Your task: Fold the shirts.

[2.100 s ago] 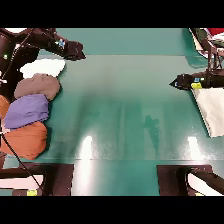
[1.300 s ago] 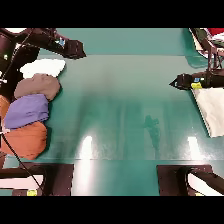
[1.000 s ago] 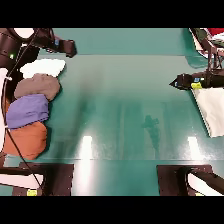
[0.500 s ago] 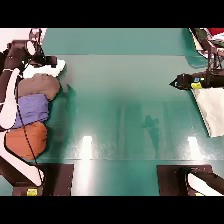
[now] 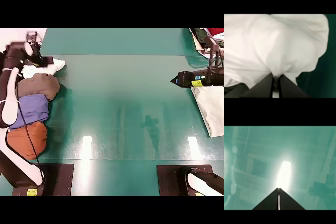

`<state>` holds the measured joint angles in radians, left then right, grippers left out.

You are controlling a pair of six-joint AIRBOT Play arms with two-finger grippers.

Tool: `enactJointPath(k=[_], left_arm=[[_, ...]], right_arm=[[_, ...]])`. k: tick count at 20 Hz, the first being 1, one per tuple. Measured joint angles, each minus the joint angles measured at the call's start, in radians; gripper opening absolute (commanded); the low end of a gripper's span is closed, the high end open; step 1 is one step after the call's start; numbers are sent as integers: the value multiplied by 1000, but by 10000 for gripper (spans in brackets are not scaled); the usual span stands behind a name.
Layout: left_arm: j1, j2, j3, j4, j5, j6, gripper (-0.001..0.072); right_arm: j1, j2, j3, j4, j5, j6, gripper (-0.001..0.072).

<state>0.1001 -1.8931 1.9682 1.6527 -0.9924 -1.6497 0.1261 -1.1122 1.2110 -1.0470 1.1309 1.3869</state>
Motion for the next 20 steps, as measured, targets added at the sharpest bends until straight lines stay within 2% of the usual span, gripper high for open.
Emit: enactJointPath(k=[2, 9, 14, 17, 18, 19, 20], left_arm=[[2, 74, 50, -33, -30, 10, 24], [-29, 505, 94, -249, -148, 142, 23], [-224, 650, -16, -296, -317, 159, 23], [-394, 673, -199, -309, -344, 146, 26], [-450, 674, -274, -318, -338, 141, 106], [-508, 679, -355, -330, -314, 139, 379], [-562, 682, -434, -351, -272, 136, 554]], right_arm=[[0, 0, 57, 0, -6, 0, 18], [0, 0, 351, -1, -21, -12, 18], [0, 0, 467, 1, -6, -20, 18], [0, 1, 488, 5, 33, -21, 18], [0, 2, 492, 6, 48, -21, 18], [0, 1, 495, 6, 62, -21, 18], [0, 2, 497, 6, 73, -21, 18]])
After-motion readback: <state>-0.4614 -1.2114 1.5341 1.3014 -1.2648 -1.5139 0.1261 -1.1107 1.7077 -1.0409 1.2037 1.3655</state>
